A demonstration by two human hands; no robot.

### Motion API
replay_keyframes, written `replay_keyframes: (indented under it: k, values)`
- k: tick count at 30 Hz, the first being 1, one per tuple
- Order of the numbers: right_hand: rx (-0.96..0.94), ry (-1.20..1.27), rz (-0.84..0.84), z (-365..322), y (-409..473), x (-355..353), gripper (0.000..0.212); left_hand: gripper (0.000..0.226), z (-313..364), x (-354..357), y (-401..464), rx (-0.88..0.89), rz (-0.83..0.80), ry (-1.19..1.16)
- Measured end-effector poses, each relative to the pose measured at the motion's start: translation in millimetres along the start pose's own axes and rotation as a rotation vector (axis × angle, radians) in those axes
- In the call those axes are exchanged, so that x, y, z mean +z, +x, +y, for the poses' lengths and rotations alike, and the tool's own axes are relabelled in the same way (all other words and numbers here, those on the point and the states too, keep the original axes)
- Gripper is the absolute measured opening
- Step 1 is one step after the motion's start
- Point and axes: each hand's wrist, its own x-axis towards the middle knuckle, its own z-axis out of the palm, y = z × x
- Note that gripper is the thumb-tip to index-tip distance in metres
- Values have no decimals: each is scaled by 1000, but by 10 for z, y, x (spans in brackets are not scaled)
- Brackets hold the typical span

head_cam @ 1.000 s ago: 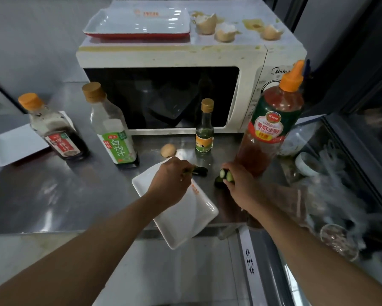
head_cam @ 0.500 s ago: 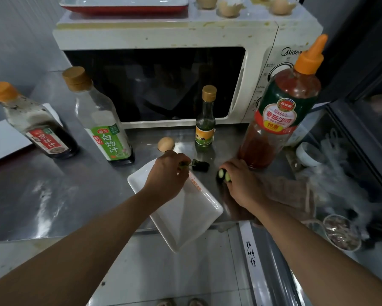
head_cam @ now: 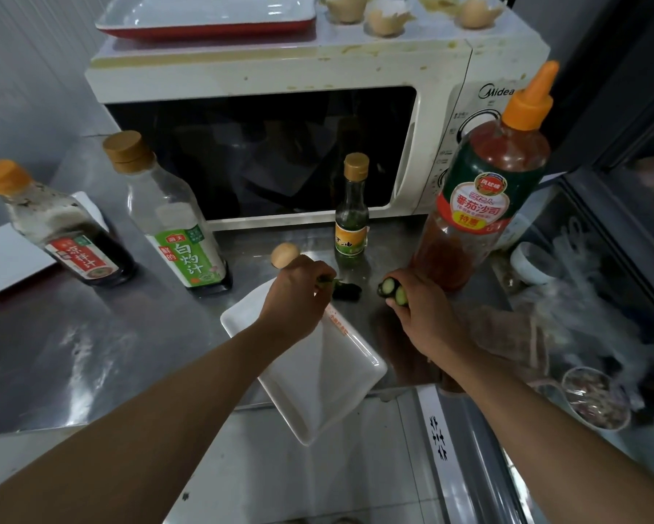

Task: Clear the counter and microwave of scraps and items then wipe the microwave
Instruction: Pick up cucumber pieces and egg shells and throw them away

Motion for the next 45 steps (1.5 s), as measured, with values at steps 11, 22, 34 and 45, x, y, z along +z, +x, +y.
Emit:
replay_keyframes:
  k: [11, 22, 34, 45]
  values:
    - [60, 71, 36, 10, -19, -85, 24, 21, 47, 205, 255, 21, -88, 61]
    - [52, 85, 46, 79, -42, -64, 22, 22, -29, 307, 283, 4, -170, 77]
    - [41, 119, 53, 146, -34, -47, 21, 29, -8, 322, 297, -24, -232, 129]
    - [31, 123, 57, 185, -17, -18, 19, 26, 4, 371, 298, -1, -231, 138]
